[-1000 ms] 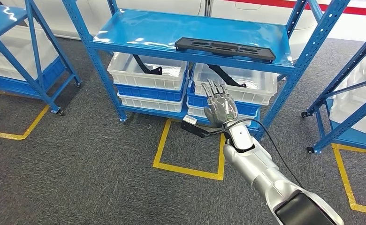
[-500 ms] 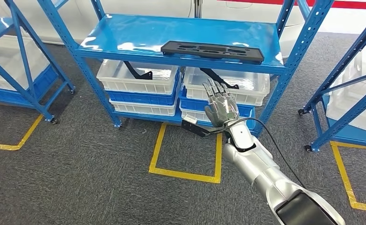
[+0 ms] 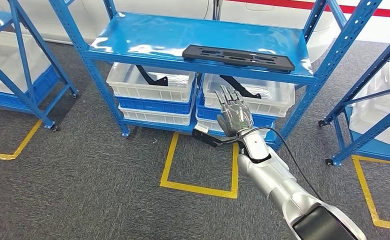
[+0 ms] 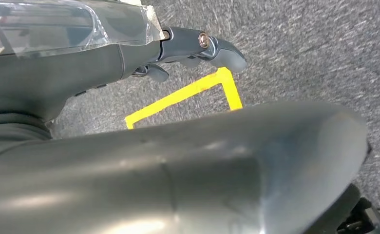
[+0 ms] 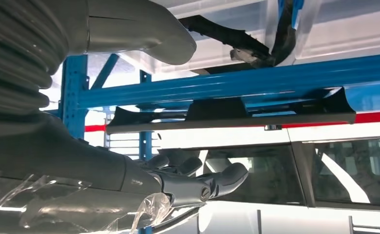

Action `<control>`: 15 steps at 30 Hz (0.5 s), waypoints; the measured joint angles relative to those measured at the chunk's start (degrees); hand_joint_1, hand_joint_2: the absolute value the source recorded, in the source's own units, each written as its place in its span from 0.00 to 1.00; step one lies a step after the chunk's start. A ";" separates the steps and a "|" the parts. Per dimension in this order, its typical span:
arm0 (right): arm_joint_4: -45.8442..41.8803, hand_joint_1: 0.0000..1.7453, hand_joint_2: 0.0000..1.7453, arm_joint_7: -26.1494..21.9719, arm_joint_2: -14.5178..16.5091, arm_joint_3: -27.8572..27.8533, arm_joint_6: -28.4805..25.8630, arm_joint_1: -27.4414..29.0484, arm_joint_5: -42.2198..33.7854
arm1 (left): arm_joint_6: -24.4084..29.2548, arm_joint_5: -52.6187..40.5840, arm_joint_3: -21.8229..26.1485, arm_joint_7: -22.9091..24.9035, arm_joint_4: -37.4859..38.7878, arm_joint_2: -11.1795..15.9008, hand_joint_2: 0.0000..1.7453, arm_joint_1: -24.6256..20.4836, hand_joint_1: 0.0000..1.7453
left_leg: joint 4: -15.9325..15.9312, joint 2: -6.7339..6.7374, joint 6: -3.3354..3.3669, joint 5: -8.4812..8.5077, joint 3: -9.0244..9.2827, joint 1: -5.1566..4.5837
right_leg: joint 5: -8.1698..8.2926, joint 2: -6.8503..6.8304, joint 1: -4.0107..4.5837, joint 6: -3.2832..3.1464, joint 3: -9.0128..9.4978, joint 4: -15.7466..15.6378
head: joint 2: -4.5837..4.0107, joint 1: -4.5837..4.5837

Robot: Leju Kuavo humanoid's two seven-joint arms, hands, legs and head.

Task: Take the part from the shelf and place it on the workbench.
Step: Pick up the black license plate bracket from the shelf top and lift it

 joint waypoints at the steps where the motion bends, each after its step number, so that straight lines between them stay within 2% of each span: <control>1: 0.00 0.00 1.00 0.01 0.00 0.00 0.09 -0.01 -0.02 | 0.01 0.01 0.00 0.00 0.00 0.00 0.00 -0.01 0.00 | -0.05 -0.05 -0.11 -0.42 0.54 -0.06 | 2.91 -0.04 0.17 -0.47 1.84 -4.66 | 0.00 0.00; 2: 0.00 0.00 1.00 0.01 0.01 0.00 0.20 -0.10 -0.03 | 0.01 0.01 0.00 0.00 0.00 0.00 0.00 -0.08 0.00 | -0.01 -0.09 -0.33 -0.87 0.99 -0.24 | 5.04 -0.10 0.44 -0.90 3.69 -8.96 | -0.01 0.00; 3: 0.00 0.00 1.00 0.01 0.01 0.00 0.28 -0.20 -0.05 | 0.01 0.02 0.00 0.01 0.00 0.00 0.00 -0.15 0.00 | 0.01 -0.14 -0.54 -1.21 1.28 -0.40 | 6.26 -0.16 0.66 -1.24 5.03 -12.08 | -0.01 0.01; 4: 0.00 0.00 1.00 0.01 0.02 0.00 0.34 -0.28 -0.06 | 0.01 0.02 0.00 0.01 0.00 0.00 0.00 -0.20 0.00 | 0.04 -0.17 -0.71 -1.45 1.39 -0.54 | 6.70 -0.22 0.83 -1.46 5.78 -13.79 | -0.02 0.01; 11: 0.00 0.00 1.00 0.01 0.02 0.00 0.45 -0.43 -0.08 | 0.01 0.02 0.00 0.02 0.00 0.00 0.00 -0.26 0.00 | 0.04 -0.23 -0.88 -1.59 1.39 -0.60 | 6.20 -0.25 0.83 -1.51 6.15 -14.68 | -0.02 0.04; 13: -0.01 0.00 1.00 0.03 0.02 0.01 0.63 -0.46 -0.08 | 0.01 0.00 0.00 0.02 0.00 0.00 0.00 -0.30 0.00 | -0.21 -0.16 -1.20 -1.81 1.52 -0.57 | 5.88 -0.18 0.79 -1.66 6.16 -14.72 | -0.01 0.06; 14: -0.02 0.00 1.00 0.11 0.07 0.02 0.79 -0.60 -0.04 | 0.02 -0.05 0.00 0.02 0.00 0.00 0.00 -0.37 0.00 | 3.78 -0.12 -1.69 -3.69 -0.58 -0.41 | 5.58 -0.13 0.68 -1.96 6.39 -14.76 | -0.01 0.05; 15: -0.03 0.00 1.00 0.28 0.10 0.02 0.98 -0.60 0.01 | 0.02 -0.20 0.00 0.03 0.00 0.00 0.00 -0.33 0.00 | 8.61 -0.09 -2.18 -5.00 -3.63 -0.25 | 5.07 -0.04 0.62 -2.21 6.92 -14.81 | -0.01 0.04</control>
